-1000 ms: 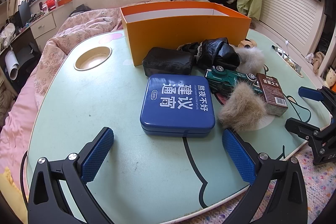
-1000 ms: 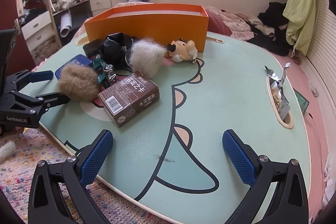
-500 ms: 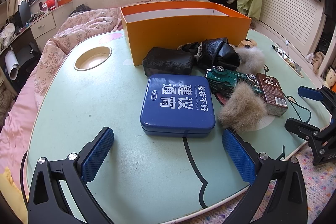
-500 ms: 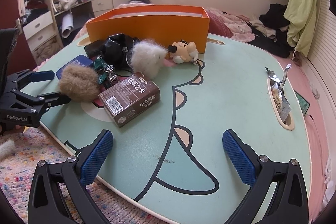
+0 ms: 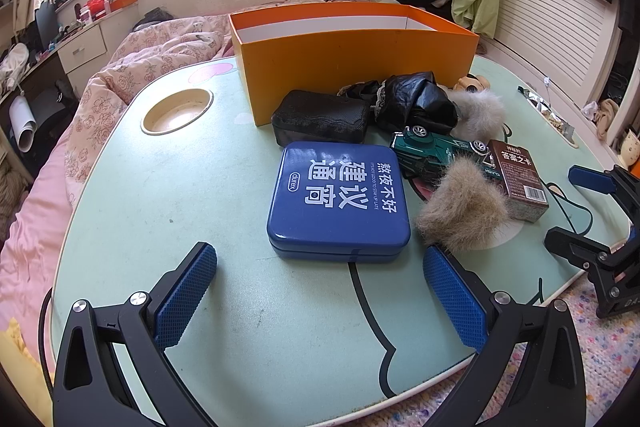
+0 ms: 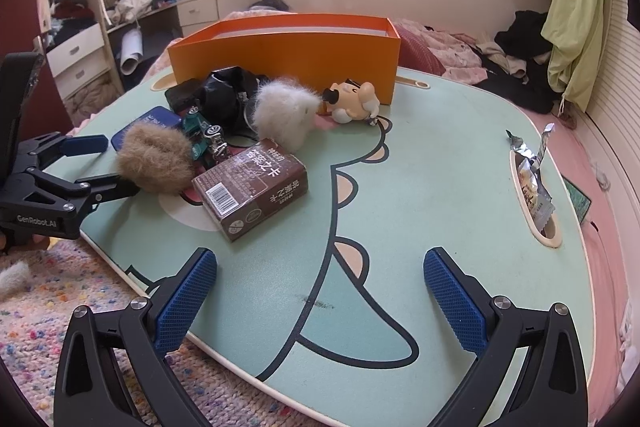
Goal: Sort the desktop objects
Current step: 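Grasp the brown card box on the table with the right gripper, lift it, then drop the card box into the orange box while the left gripper drops the blue tin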
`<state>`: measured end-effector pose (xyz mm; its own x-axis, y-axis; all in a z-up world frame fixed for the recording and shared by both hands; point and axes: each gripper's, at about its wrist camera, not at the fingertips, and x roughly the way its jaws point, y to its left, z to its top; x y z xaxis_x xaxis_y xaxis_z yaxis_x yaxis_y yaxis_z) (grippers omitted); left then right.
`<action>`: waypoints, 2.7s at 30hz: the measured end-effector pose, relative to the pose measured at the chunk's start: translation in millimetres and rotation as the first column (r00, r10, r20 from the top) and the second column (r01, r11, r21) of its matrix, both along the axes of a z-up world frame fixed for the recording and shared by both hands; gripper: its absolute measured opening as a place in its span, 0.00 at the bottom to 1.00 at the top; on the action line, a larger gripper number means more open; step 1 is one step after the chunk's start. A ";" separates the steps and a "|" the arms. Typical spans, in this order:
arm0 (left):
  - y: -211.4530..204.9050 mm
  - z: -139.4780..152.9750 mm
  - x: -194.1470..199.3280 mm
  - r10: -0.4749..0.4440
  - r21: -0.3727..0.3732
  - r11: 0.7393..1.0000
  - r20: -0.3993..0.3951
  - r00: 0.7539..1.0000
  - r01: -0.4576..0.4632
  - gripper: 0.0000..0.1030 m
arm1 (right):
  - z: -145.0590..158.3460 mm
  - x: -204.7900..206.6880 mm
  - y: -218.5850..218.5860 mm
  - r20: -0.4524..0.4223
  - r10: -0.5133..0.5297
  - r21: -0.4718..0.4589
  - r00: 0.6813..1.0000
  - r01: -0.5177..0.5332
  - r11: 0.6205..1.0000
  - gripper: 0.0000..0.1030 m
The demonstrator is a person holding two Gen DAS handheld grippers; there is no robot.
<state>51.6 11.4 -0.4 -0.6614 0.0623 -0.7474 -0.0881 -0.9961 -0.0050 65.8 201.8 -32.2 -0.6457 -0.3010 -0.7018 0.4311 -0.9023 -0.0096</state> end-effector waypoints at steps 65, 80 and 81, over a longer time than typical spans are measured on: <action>-26.8 41.3 7.9 0.000 0.086 0.996 -0.155 0.988 0.013 0.65 | 21.8 3.7 -12.6 -0.074 0.020 -0.144 0.997 -0.031 0.989 0.56; -18.6 105.1 -101.4 0.018 0.068 0.998 -0.204 0.979 -0.004 0.65 | 93.9 -131.6 -34.3 -0.060 -0.091 -0.118 0.994 0.084 0.989 0.56; -17.8 103.9 -115.9 0.020 0.069 0.998 -0.191 0.981 -0.007 0.65 | 94.7 -144.9 -37.4 -0.052 -0.099 -0.116 0.994 0.093 0.989 0.56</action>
<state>-64.3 -6.4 103.5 -0.7927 0.0989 -0.6015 -0.0809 -0.9951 -0.0569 -79.1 164.4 62.5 -0.7137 -0.3109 -0.6277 0.3441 -0.9361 0.0725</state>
